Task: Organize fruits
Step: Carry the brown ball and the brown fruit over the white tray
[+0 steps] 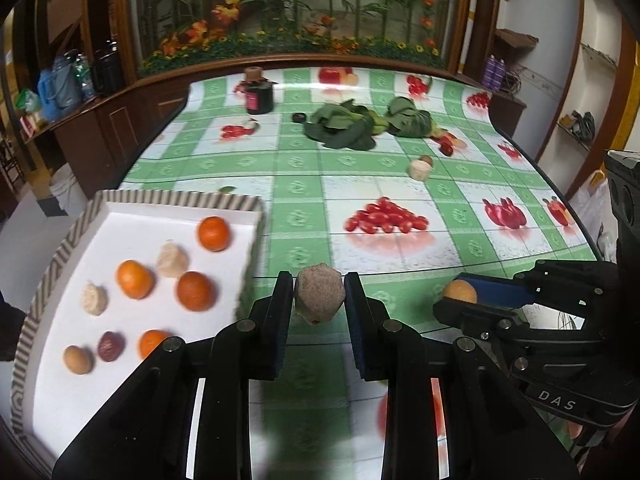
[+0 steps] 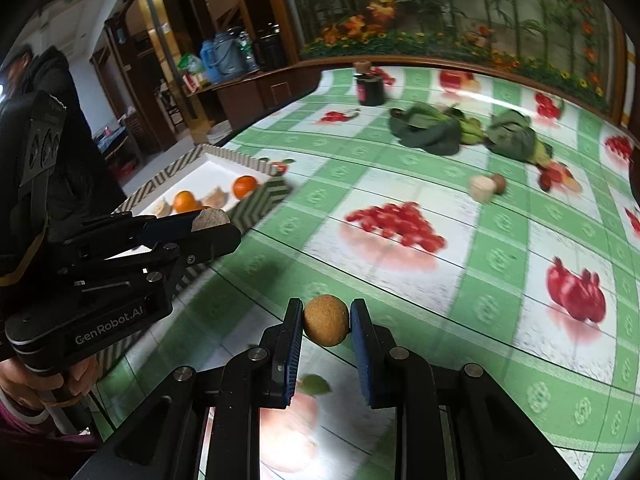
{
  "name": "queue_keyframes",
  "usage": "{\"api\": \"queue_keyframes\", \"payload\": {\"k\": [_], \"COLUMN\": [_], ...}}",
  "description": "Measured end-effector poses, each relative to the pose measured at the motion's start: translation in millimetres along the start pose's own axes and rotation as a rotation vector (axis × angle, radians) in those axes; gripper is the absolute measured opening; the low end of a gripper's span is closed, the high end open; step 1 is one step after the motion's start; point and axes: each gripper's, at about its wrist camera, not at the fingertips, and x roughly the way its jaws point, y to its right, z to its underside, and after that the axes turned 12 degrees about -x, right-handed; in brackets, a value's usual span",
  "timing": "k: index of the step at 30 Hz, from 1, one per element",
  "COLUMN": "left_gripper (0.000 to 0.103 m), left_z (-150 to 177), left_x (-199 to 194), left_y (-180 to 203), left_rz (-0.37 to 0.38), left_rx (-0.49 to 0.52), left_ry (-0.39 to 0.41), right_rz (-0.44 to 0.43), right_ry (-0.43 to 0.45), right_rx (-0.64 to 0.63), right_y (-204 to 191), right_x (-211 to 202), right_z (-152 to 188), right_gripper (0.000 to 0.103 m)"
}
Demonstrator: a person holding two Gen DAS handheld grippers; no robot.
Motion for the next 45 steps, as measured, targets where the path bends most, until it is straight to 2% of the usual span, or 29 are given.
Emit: {"api": "queue_keyframes", "payload": {"k": [9,22,34,45], "left_gripper": [0.025,0.025,0.025,0.026], "left_z": [3,29,44,46], "left_x": [-20,-38,-29,-19], "left_y": [-40,-115,-141,-149], "left_rz": [-0.012,-0.066,-0.086,-0.105], "left_rx": [-0.051,-0.16,-0.207,-0.233], "left_ry": [-0.003,-0.076,-0.125,-0.141], "right_rz": [-0.043,-0.105,-0.208,-0.215], "right_ry": [-0.002,0.004,-0.036,-0.099], "right_rx": [-0.073,-0.174,-0.263,-0.315], "right_y": [-34,-73,-117,-130], "right_x": [13,35,90,138], "right_z": [-24,-62,-103,-118], "right_gripper": [0.023,0.023,0.023,0.023]}}
